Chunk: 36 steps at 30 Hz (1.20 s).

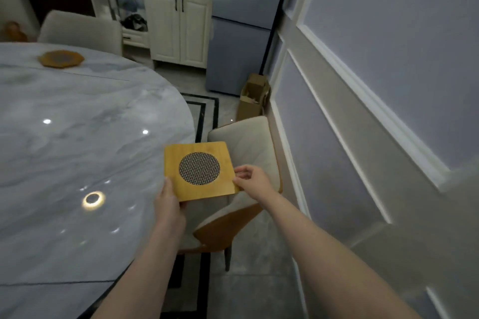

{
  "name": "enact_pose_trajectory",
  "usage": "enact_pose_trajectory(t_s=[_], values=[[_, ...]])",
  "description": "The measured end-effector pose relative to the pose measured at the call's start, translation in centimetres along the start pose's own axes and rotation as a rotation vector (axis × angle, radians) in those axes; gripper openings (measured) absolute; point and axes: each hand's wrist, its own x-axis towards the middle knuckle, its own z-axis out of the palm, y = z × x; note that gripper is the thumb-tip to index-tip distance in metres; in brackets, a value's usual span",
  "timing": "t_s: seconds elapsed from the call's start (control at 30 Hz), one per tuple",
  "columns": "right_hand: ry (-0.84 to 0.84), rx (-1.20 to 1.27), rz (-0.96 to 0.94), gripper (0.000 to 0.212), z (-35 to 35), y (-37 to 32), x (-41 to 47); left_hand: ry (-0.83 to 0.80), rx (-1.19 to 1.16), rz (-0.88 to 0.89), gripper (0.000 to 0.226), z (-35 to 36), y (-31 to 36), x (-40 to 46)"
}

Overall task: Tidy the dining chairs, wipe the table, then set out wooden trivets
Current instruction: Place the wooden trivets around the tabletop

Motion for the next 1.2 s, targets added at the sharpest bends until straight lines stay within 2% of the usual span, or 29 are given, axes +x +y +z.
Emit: enact_pose_trajectory(t_s=[0.07, 0.2, 0.33, 0.57, 0.63, 0.7, 0.8, 0.93, 1.07, 1.2], values=[[-0.058, -0.013, -0.026, 0.024, -0.6, -0.6, 3.1, 0.042, -0.037, 0.020, 0.044, 1.6, 0.2, 1.3], [-0.134, -0.056, -0.060, 0.023, -0.7, -1.7, 9.0, 0.127, -0.143, 0.072, 0.028, 4.5, 0.7, 3.9], [-0.202, -0.097, -0.104, 0.025, 0.0, -3.5, 15.4, 0.168, -0.186, 0.143, 0.028, 6.6, 1.5, 8.3], [-0.492, -0.202, -0.123, 0.062, 1.9, -7.1, 24.8, 0.321, -0.311, 0.218, 0.047, 9.2, 2.7, 15.8], [-0.565, -0.261, -0.151, 0.069, 3.3, -7.8, 27.1, 0.383, -0.329, 0.226, 0.041, 9.0, 3.0, 17.5], [-0.656, -0.324, -0.180, 0.072, 5.1, -8.4, 28.9, 0.459, -0.317, 0.250, 0.023, 8.6, 3.6, 18.6], [-0.761, -0.390, -0.256, 0.074, 8.5, -9.3, 31.4, 0.617, -0.323, 0.247, 0.022, 7.1, 4.0, 20.4], [-0.904, -0.459, -0.363, 0.075, 13.8, -9.4, 34.5, 0.823, -0.288, 0.312, 0.036, 4.8, 3.0, 22.8], [-1.038, -0.484, -0.425, 0.069, 16.9, -8.4, 36.4, 1.034, -0.140, 0.320, 0.019, 4.3, 1.8, 23.7], [-1.105, -0.519, -0.515, 0.066, 18.1, -7.7, 37.5, 1.174, 0.112, 0.334, 0.024, 3.7, 0.4, 24.0]])
